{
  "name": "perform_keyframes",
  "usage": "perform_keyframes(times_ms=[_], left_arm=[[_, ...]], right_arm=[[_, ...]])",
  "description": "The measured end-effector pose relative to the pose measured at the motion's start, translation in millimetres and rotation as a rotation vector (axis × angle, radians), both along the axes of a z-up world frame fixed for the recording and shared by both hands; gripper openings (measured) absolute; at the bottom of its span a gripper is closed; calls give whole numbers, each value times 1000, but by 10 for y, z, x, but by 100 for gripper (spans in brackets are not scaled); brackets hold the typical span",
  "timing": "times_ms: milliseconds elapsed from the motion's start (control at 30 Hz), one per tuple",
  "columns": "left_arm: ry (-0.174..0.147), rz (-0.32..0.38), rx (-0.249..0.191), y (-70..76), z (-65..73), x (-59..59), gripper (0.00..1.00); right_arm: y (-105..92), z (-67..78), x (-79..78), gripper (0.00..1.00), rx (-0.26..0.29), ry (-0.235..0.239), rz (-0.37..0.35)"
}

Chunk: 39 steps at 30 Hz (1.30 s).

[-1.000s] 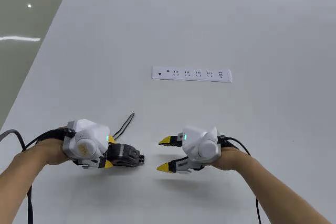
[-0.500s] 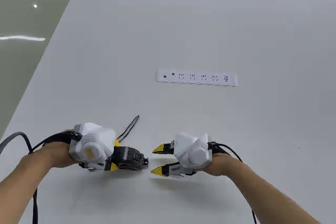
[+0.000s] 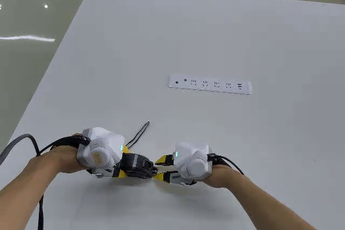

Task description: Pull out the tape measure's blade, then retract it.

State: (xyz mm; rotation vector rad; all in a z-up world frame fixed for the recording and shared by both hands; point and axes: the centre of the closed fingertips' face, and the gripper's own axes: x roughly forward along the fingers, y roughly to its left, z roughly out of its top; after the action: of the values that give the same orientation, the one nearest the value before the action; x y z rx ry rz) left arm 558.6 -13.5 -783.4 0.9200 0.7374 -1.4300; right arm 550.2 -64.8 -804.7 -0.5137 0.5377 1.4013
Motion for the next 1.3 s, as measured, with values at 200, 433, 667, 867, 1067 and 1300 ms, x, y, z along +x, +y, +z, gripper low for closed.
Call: perform_keyframes(times_ms=[200,433,667,867,1067,1300], left_arm=[[0,2,2,0,-4,-3,27],[3,21,-7,-2,-4,4,27],[9,31,-11,2,-9,9,27],[8,34,-9,4,-10,6,27],[12,39,-9,5,-11,6,26],[13,48,-12,8,-9,4,26]], right_arm=[[32,-61,0,15,-25,1,1],[18,-55,11,14,-33,-4,1],[11,-60,14,12,-43,0,1],[5,-64,3,12,-54,-12,14],[0,-59,-8,11,-56,-10,23],[-4,-56,-9,11,-65,-24,37]])
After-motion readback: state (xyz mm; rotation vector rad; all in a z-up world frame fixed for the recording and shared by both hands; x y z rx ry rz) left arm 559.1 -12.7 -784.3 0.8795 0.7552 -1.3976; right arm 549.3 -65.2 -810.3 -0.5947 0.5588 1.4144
